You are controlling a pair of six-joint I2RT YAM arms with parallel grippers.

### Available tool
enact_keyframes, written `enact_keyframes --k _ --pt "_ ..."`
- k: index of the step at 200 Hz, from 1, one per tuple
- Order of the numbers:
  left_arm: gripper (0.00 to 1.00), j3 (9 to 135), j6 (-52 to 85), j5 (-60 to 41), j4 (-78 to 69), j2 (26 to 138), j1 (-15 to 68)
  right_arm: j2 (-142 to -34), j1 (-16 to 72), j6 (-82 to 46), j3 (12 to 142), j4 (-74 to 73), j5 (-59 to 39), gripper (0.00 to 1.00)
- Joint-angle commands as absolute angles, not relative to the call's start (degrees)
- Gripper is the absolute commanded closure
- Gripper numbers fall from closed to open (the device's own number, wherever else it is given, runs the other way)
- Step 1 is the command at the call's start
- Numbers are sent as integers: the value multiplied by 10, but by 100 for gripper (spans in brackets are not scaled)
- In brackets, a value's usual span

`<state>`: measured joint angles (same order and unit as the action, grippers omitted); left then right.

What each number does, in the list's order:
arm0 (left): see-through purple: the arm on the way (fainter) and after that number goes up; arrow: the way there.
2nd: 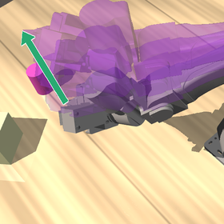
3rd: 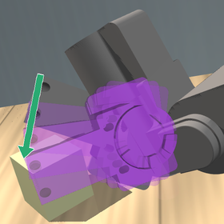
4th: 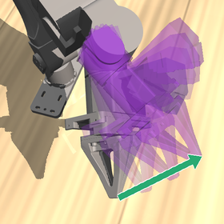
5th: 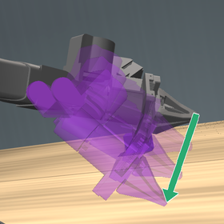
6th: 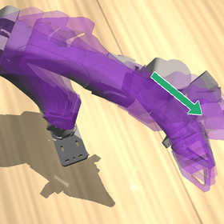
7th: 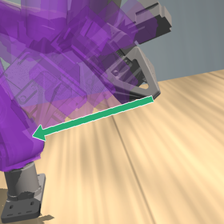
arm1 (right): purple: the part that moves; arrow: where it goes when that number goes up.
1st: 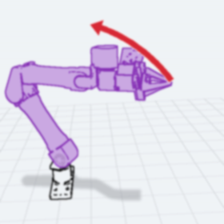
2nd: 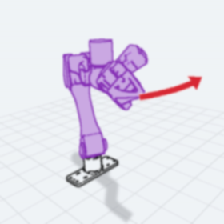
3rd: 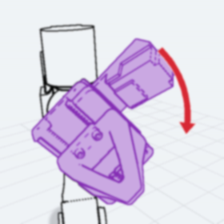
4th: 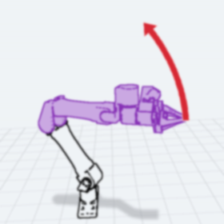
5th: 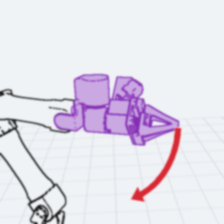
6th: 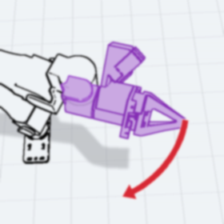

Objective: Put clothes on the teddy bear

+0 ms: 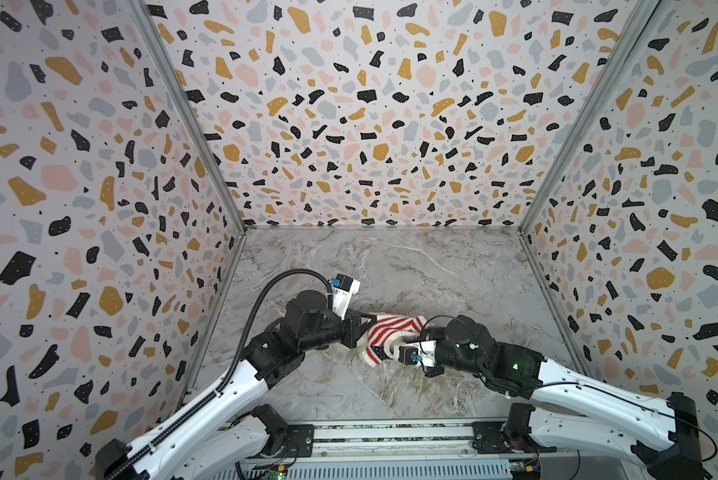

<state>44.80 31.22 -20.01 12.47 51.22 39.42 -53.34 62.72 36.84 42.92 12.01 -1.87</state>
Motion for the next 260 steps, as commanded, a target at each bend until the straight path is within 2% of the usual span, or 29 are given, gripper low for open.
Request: enact_keyframes --k 1,44,81,109,134,186,208,241,260 --pt "100 464 329 -158 115 516 383 -530 649 385 438 131 0 100" --pt "100 482 351 -122 131 526 353 -502 666 389 432 129 21 100" --pt "100 451 349 -202 113 568 353 -474 666 365 423 97 7 100" --pt "100 418 335 -227 107 570 367 -492 666 325 425 63 -11 100" --pt "100 400 306 -244 113 574 390 -532 655 268 450 52 11 100" --pt "100 380 272 -149 148 536 389 -580 581 149 516 99 -24 100" --pt "100 379 265 -115 149 548 383 -579 550 106 524 102 -72 100" --pt "100 415 262 -98 119 574 383 -609 530 52 556 127 -92 100" --pt "81 426 271 -87 92 562 382 -627 526 6 586 139 -113 100"
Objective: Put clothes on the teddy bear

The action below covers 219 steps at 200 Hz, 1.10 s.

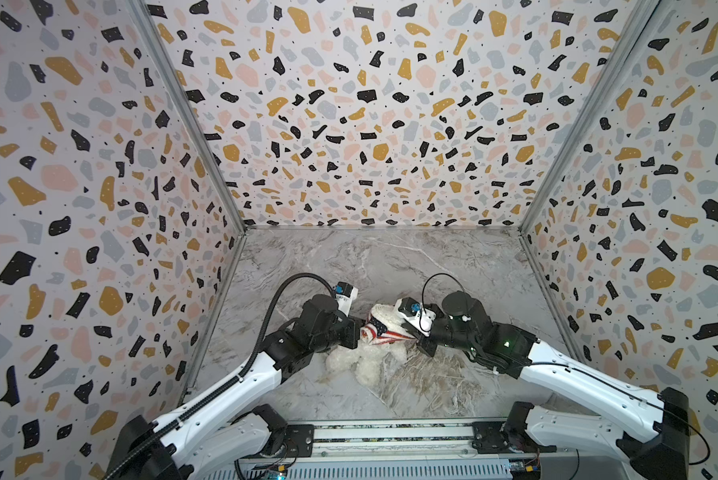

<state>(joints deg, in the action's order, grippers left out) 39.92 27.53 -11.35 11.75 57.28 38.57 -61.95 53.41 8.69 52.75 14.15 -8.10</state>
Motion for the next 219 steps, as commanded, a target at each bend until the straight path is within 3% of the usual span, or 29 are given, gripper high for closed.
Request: enact_keyframes --k 1,27,54,70,98,163,219 --pt "80 427 271 -86 92 561 382 -628 526 5 587 139 -114 100" --pt "51 448 270 -42 113 539 375 -638 493 -86 608 140 -142 100" --pt "31 453 269 -2 130 508 365 -636 408 -230 578 98 -229 100" --pt "26 447 269 21 121 485 365 -628 387 -291 550 56 -258 100" --pt "27 422 289 -41 62 476 367 -610 378 -390 502 -26 -258 100" --pt "63 341 392 -64 -155 510 490 -567 374 -610 372 -225 -169 100" --pt "73 330 447 -35 -301 605 545 -546 400 -672 326 -270 -94 100"
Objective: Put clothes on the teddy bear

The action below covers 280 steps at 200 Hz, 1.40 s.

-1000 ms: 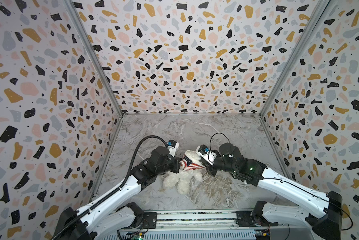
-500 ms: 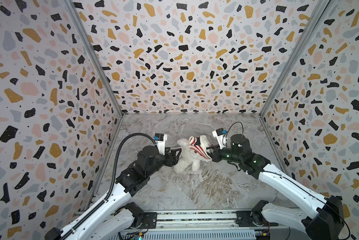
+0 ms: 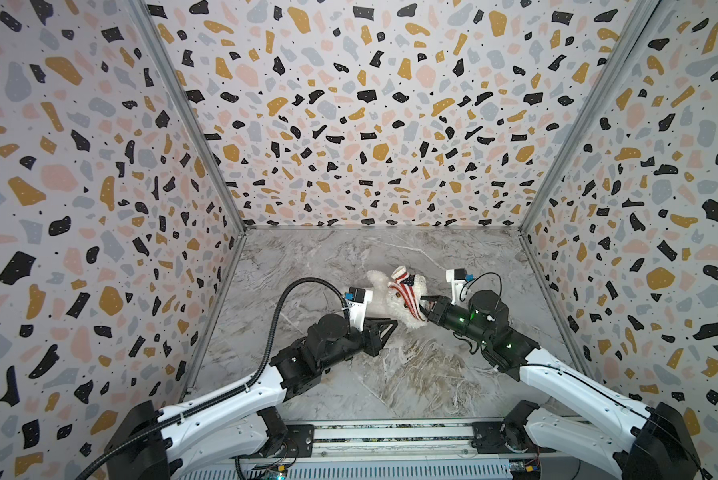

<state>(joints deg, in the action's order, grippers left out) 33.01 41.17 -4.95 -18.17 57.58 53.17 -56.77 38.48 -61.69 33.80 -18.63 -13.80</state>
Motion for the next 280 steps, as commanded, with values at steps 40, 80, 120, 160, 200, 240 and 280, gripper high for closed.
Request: enact_keyframes --k 40,80,120,160,200,240,280 --pt "73 337 470 -29 -360 658 554 -546 427 -687 302 -304 -57 100" --pt "77 344 482 -22 -379 686 555 -544 434 -688 294 -311 -48 100" --pt "82 351 485 -26 -389 703 555 -545 437 -690 282 -324 -43 100" --pt "84 362 480 -40 -398 709 558 -545 438 -693 273 -331 -41 100" --pt "87 372 476 -47 -389 719 563 -546 445 -689 273 -335 -35 100" --pt "96 372 479 -44 -385 719 568 -543 448 -688 269 -338 -27 100" --pt "100 372 477 -33 -358 708 587 -534 448 -687 261 -349 -7 100"
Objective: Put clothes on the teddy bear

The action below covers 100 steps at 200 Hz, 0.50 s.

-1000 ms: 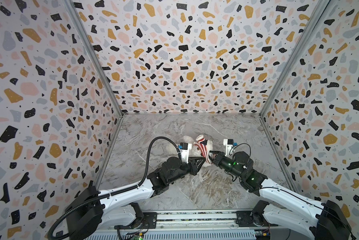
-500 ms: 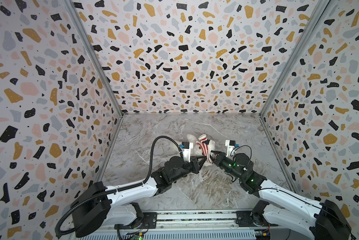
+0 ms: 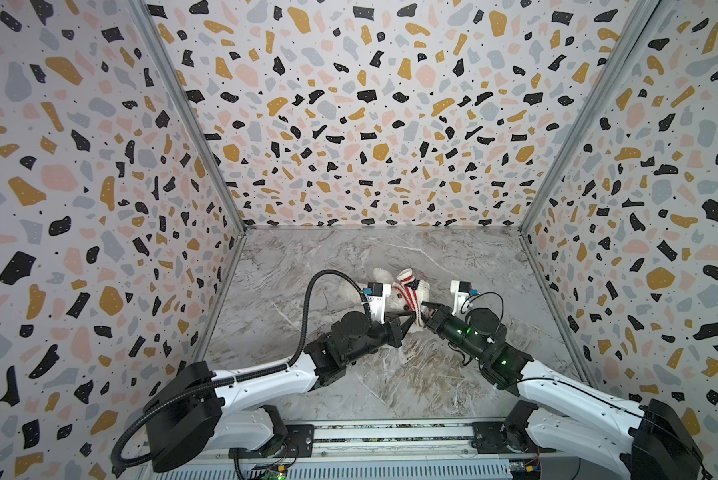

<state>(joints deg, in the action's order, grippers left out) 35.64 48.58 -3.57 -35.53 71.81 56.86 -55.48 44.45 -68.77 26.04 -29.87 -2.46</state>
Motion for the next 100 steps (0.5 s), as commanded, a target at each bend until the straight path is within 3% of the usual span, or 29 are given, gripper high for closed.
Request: enact_keyframes --k 1,100 --pt "100 372 478 -32 -357 708 587 -533 448 -687 260 -349 -6 100" --pt "100 281 522 16 -316 711 635 -507 468 -684 253 -357 46 100"
